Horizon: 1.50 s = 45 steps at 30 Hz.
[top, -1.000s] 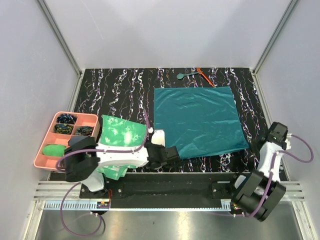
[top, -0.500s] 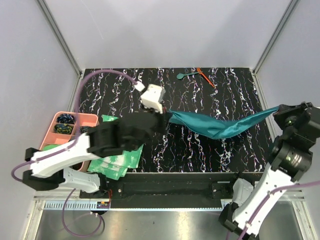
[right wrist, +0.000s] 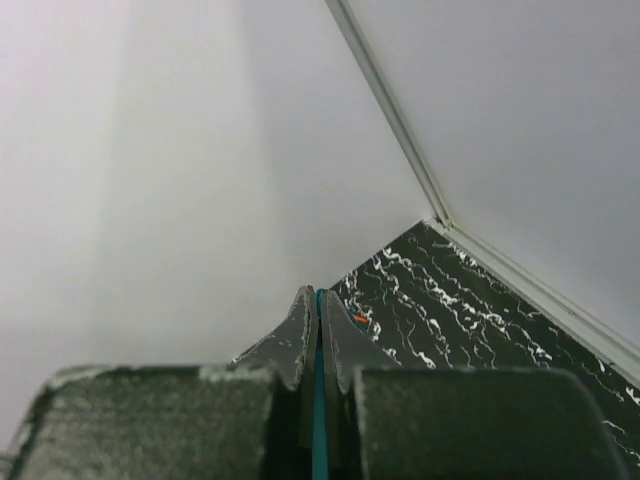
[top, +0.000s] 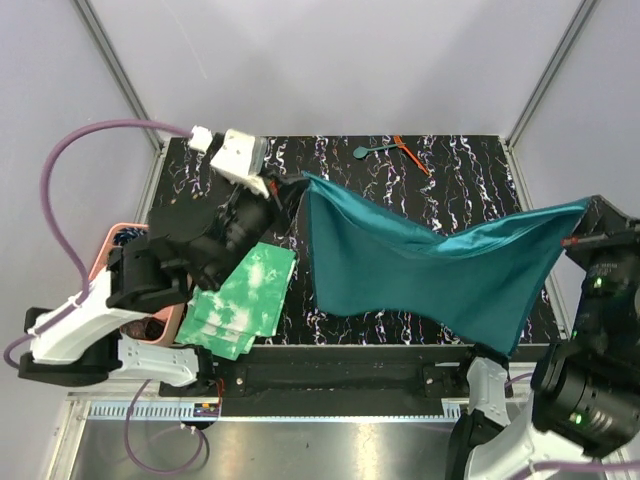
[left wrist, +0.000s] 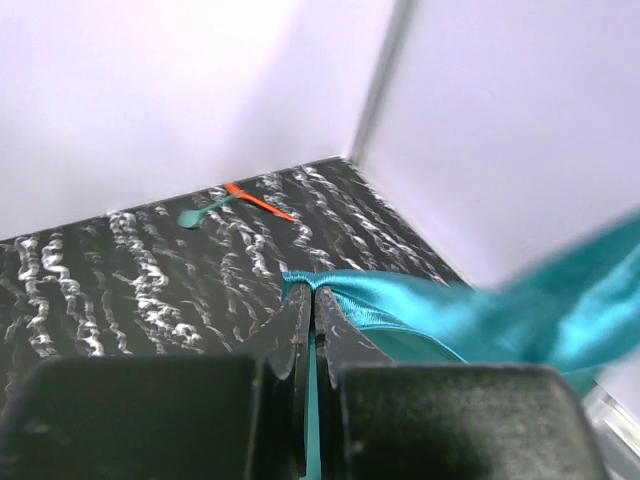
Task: Fold the napkin into a case and place the utensils inside
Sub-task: Fold and flatten the napkin at the center of the board.
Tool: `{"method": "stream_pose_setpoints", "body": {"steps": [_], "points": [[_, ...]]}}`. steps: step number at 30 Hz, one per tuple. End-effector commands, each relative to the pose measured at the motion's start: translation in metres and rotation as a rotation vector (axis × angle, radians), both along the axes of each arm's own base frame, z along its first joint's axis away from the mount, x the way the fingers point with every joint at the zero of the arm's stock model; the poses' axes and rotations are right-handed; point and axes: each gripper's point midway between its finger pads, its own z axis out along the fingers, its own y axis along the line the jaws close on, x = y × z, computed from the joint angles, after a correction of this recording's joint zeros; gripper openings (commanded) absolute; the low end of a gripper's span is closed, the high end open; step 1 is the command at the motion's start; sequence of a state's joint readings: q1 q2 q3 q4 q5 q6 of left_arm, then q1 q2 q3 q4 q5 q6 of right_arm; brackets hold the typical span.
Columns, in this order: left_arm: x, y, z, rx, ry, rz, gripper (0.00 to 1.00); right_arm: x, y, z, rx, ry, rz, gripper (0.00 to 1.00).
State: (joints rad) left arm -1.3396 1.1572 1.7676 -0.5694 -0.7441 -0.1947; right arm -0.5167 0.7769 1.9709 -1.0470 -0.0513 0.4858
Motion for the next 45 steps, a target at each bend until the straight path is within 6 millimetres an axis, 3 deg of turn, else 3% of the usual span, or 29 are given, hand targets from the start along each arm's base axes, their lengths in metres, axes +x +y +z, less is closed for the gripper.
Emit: {"method": "stream_pose_setpoints", "body": {"steps": [1, 6, 7, 8, 9, 10, 12, 16, 17, 18, 19, 20, 21, 22, 23, 24, 25, 26, 27, 32, 34, 35, 37, 38, 40, 41, 42, 44, 45], "points": [[0.058, 0.013, -0.004, -0.021, 0.038, 0.137, 0.0, 0.083, -0.033, -0.05, 0.097, 0.184, 0.074, 0.0], [0.138, 0.015, -0.054, 0.002, 0.175, 0.221, 0.0, 0.167, -0.055, -0.118, 0.191, 0.333, 0.203, 0.0], [0.159, 0.008, -0.074, 0.034, 0.216, 0.241, 0.0, 0.186, -0.064, -0.137, 0.224, 0.379, 0.214, 0.0], [0.171, 0.007, -0.084, 0.024, 0.246, 0.254, 0.0, 0.197, -0.068, -0.147, 0.234, 0.389, 0.226, 0.0], [0.188, 0.012, -0.095, 0.02, 0.274, 0.268, 0.0, 0.219, -0.077, -0.169, 0.26, 0.41, 0.234, 0.0], [0.206, 0.008, -0.119, 0.042, 0.32, 0.283, 0.0, 0.23, -0.08, -0.18, 0.274, 0.428, 0.251, 0.0], [0.229, 0.009, -0.144, 0.037, 0.363, 0.301, 0.0, 0.259, -0.089, -0.212, 0.317, 0.493, 0.28, 0.0], [0.269, -0.005, -0.2, 0.069, 0.426, 0.278, 0.0, 0.313, -0.083, -0.264, 0.339, 0.58, 0.336, 0.0], [0.279, -0.007, -0.203, 0.064, 0.418, 0.28, 0.0, 0.326, -0.07, -0.268, 0.333, 0.591, 0.375, 0.0], [0.29, -0.004, -0.207, 0.064, 0.412, 0.293, 0.0, 0.342, -0.069, -0.291, 0.359, 0.625, 0.386, 0.0], [0.303, -0.005, -0.226, 0.08, 0.427, 0.305, 0.0, 0.352, -0.065, -0.299, 0.356, 0.632, 0.395, 0.0], [0.313, -0.009, -0.224, 0.061, 0.415, 0.28, 0.0, 0.366, -0.06, -0.299, 0.339, 0.615, 0.411, 0.0], [0.325, -0.003, -0.229, 0.049, 0.419, 0.291, 0.0, 0.378, -0.059, -0.321, 0.357, 0.651, 0.417, 0.0], [0.336, -0.004, -0.247, 0.054, 0.439, 0.293, 0.0, 0.386, -0.056, -0.327, 0.362, 0.662, 0.438, 0.0], [0.345, -0.007, -0.243, 0.039, 0.416, 0.279, 0.0, 0.394, -0.056, -0.322, 0.361, 0.649, 0.452, 0.0], [0.353, -0.004, -0.248, 0.04, 0.415, 0.281, 0.0, 0.402, -0.056, -0.338, 0.376, 0.673, 0.455, 0.0], [0.36, -0.006, -0.262, 0.046, 0.428, 0.276, 0.0, 0.407, -0.057, -0.341, 0.368, 0.679, 0.453, 0.0], [0.364, -0.01, -0.259, 0.027, 0.43, 0.254, 0.0, 0.412, -0.058, -0.341, 0.362, 0.676, 0.454, 0.0], [0.369, -0.01, -0.272, 0.033, 0.455, 0.252, 0.0, 0.416, -0.058, -0.355, 0.375, 0.705, 0.459, 0.0], [0.36, 0.001, -0.297, 0.042, 0.529, 0.295, 0.0, 0.405, -0.049, -0.379, 0.414, 0.77, 0.481, 0.0], [0.352, 0.006, -0.297, 0.039, 0.551, 0.308, 0.0, 0.398, -0.047, -0.376, 0.413, 0.774, 0.477, 0.0], [0.344, 0.01, -0.311, 0.05, 0.595, 0.32, 0.0, 0.389, -0.045, -0.384, 0.429, 0.802, 0.471, 0.0], [0.331, 0.016, -0.31, 0.031, 0.621, 0.333, 0.0, 0.376, -0.044, -0.379, 0.438, 0.807, 0.449, 0.0], [0.319, 0.019, -0.328, 0.038, 0.673, 0.349, 0.0, 0.362, -0.042, -0.392, 0.465, 0.846, 0.433, 0.0], [0.304, 0.025, -0.338, 0.055, 0.717, 0.374, 0.0, 0.346, -0.041, -0.389, 0.473, 0.855, 0.401, 0.0], [0.291, 0.031, -0.356, 0.092, 0.767, 0.387, 0.0, 0.332, -0.037, -0.404, 0.496, 0.895, 0.389, 0.0], [0.284, 0.032, -0.359, 0.098, 0.781, 0.381, 0.0, 0.324, -0.036, -0.4, 0.492, 0.887, 0.381, 0.0], [0.264, 0.033, -0.379, 0.124, 0.847, 0.374, 0.0, 0.306, -0.035, -0.415, 0.499, 0.939, 0.36, 0.0], [0.258, 0.034, -0.379, 0.126, 0.857, 0.371, 0.0, 0.299, -0.036, -0.415, 0.491, 0.948, 0.345, 0.0]]}}
